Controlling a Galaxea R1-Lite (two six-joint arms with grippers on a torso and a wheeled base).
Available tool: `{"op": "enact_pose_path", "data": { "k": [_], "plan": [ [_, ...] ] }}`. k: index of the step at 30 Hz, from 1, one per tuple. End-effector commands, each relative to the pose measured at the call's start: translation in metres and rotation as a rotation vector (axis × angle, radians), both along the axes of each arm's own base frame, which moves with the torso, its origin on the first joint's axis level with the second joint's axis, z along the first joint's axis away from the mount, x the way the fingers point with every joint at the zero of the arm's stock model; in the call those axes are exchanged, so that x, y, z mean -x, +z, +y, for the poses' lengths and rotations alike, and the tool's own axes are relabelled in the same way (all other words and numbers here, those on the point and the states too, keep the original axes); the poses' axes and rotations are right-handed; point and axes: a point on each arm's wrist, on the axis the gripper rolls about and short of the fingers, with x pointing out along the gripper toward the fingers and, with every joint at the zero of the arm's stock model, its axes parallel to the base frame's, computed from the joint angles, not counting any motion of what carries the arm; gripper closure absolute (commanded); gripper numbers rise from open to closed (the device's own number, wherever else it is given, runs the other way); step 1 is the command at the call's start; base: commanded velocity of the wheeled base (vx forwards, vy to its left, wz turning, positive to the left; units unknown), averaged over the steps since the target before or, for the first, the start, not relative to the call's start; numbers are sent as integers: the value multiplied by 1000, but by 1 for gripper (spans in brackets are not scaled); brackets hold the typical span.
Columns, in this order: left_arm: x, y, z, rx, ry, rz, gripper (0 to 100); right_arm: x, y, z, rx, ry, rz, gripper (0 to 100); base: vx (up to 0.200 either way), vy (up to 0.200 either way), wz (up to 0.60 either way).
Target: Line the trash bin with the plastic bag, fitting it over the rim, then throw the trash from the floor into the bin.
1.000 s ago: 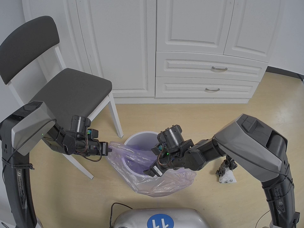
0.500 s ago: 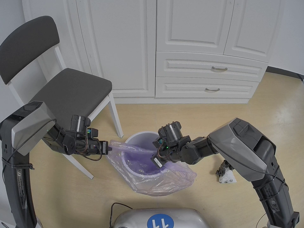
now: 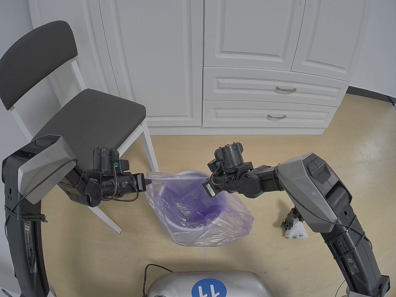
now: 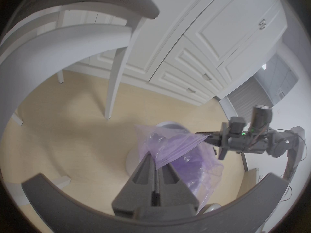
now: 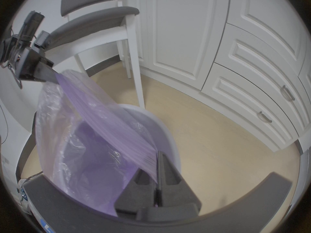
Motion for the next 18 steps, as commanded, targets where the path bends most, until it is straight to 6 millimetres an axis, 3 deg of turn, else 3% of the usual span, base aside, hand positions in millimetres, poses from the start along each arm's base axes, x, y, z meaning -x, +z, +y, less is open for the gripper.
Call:
{"op": "enact_pose_path", "data": {
  "k": [1,10,14,15,16,18],
  "plan": [
    [6,-9,-3,27,-7,-8,100,-8,-30,-8,21,-47,36,100,0,0,0],
    [5,-17,-9,138,12,-118,100,-24,-26,-4,-123,-235,-285,100,0,0,0],
    [4,-21,-10,141,10,-126,100,-25,-34,-3,-134,-243,-307,100,0,0,0],
    [4,-21,-10,141,10,-126,100,-25,-34,-3,-134,-243,-307,0,0,0,0],
    [4,-21,-10,140,12,-127,100,-23,-50,0,-137,-237,-309,0,0,0,0],
    [4,-21,-10,141,12,-126,100,-22,-57,3,-169,-227,-342,0,0,0,0]
  ]
}}
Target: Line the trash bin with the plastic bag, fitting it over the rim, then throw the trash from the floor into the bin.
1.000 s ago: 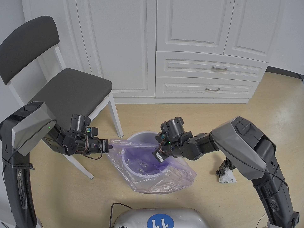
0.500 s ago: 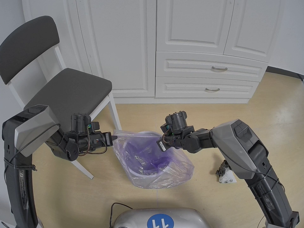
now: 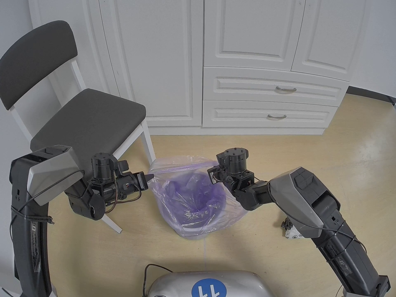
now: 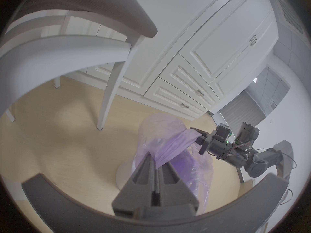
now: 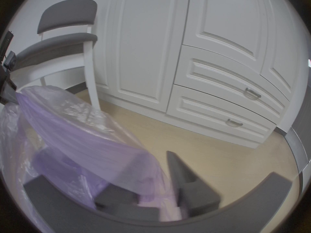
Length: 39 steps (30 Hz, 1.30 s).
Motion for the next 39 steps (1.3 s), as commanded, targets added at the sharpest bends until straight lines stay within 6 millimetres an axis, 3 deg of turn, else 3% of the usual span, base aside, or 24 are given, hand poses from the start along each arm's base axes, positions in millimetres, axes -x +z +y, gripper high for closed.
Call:
{"op": "enact_pose_path", "data": {
  "k": [1,2,3,5,6,7,8,9,12,13,15,20,24,25,29,31,32,37,39],
  "plan": [
    [1,-9,-2,1,-5,25,100,5,-34,9,-25,22,-31,0,0,0,0],
    [2,-9,-2,1,-5,27,100,6,-30,12,-48,28,-53,0,0,0,0],
    [2,-9,-2,0,-5,26,0,7,-29,13,-54,29,-59,0,0,0,0],
    [3,-11,-2,-4,-6,33,0,7,-8,16,-86,32,-87,0,0,0,0],
    [3,-11,-2,-4,-6,33,0,7,-8,16,-86,32,-87,0,0,0,0],
    [3,-10,-2,-6,-6,28,0,7,21,16,-104,34,-116,0,0,0,0],
    [3,-10,-2,-6,-6,28,0,7,21,16,-104,34,-116,0,0,0,0],
    [4,-8,0,-9,-6,24,0,13,43,12,-85,33,-81,0,0,0,0],
    [6,-7,1,-13,-7,26,0,36,74,-2,-24,38,72,0,0,0,0],
    [6,-7,1,-14,-6,27,0,39,76,-3,-23,42,89,0,0,0,0],
    [8,-1,2,-29,-11,12,0,57,107,-7,-70,52,186,0,0,0,0],
    [17,19,0,-32,-23,13,0,78,134,-23,-88,14,277,0,0,0,0],
    [24,32,-8,-60,-52,63,0,91,125,-36,-53,-18,334,0,0,0,0],
    [27,36,-11,-109,-74,105,0,103,112,-45,-33,-52,389,0,0,0,0],
    [25,39,-13,-225,-32,157,0,114,80,-56,-97,-138,495,0,0,0,0],
    [24,39,-16,-249,-22,162,0,113,73,-57,-126,-159,508,0,0,0,0],
    [19,39,-20,-283,-23,155,0,107,53,-62,-187,-207,526,0,0,0,0],
    [0,38,-29,-295,-39,168,0,90,6,-64,-288,-263,514,0,0,0,0],
    [0,38,-29,-296,-39,169,0,90,5,-64,-290,-264,513,0,0,0,0]
  ]
}}
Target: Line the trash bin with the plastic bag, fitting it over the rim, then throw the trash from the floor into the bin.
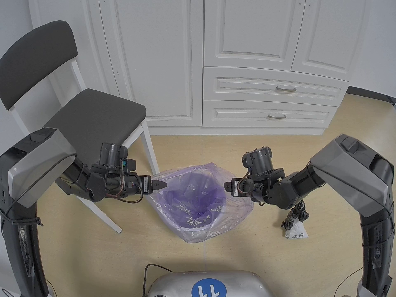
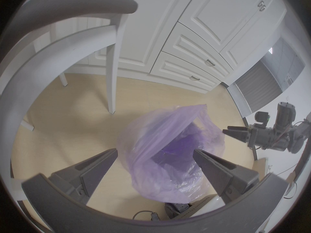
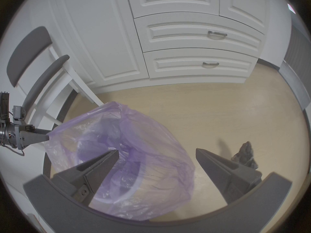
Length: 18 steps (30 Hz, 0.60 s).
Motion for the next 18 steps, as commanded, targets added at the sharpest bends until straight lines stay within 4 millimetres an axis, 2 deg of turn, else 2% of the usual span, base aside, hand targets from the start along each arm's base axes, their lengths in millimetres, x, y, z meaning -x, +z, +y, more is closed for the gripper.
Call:
{"op": "enact_pose_path", "data": {
  "k": [1,6,11,12,15,18],
  "plan": [
    [-19,3,-11,-19,-13,-11,0,-10,-56,-8,-52,-67,15,0,0,0,0],
    [-23,-10,-15,-26,-19,14,0,-6,-64,-9,-85,-61,-19,0,0,0,0],
    [-27,-28,-17,-36,-24,38,0,-12,-66,-9,-108,-54,-51,0,0,0,0],
    [-30,-37,-19,-41,-25,48,0,-12,-69,-9,-110,-53,-45,0,0,0,0],
    [-35,-47,-26,-40,-27,45,0,-14,-73,-9,-116,-58,-47,0,0,0,0],
    [-44,-54,-31,-65,26,4,0,-25,-78,-9,-142,-82,-72,0,0,0,0]
  ]
}}
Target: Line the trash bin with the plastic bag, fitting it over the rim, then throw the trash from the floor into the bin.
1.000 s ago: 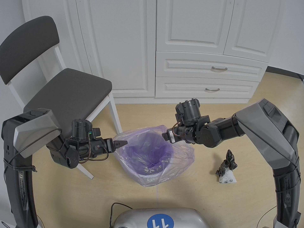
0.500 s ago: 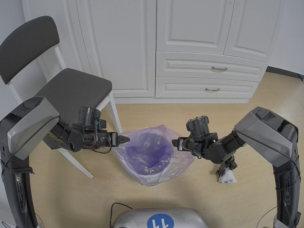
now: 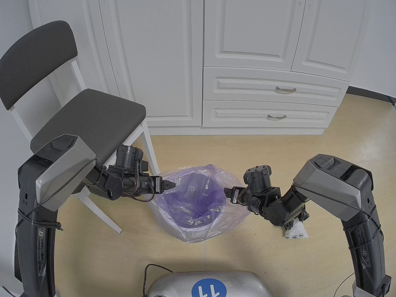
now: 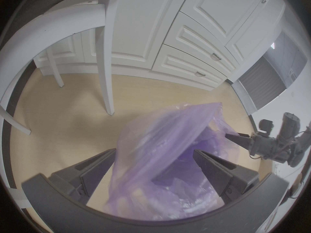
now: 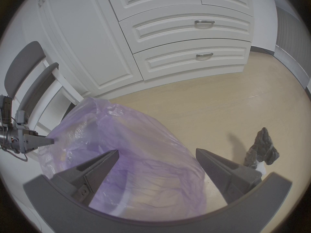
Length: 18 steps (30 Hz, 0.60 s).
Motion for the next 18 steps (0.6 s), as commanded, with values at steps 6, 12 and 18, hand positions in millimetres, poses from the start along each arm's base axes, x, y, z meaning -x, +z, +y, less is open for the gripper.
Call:
{"op": "enact_pose_path", "data": {
  "k": [6,12,18],
  "plan": [
    [-18,-20,-5,-5,84,-28,0,-23,-24,-3,-61,-61,-26,0,0,0,0],
    [-28,-24,0,2,122,-44,0,-34,-32,-7,-73,-84,-39,0,0,0,0],
    [-42,-33,-3,36,199,-87,0,-50,-36,-4,-155,-131,-74,0,0,0,0]
  ]
}}
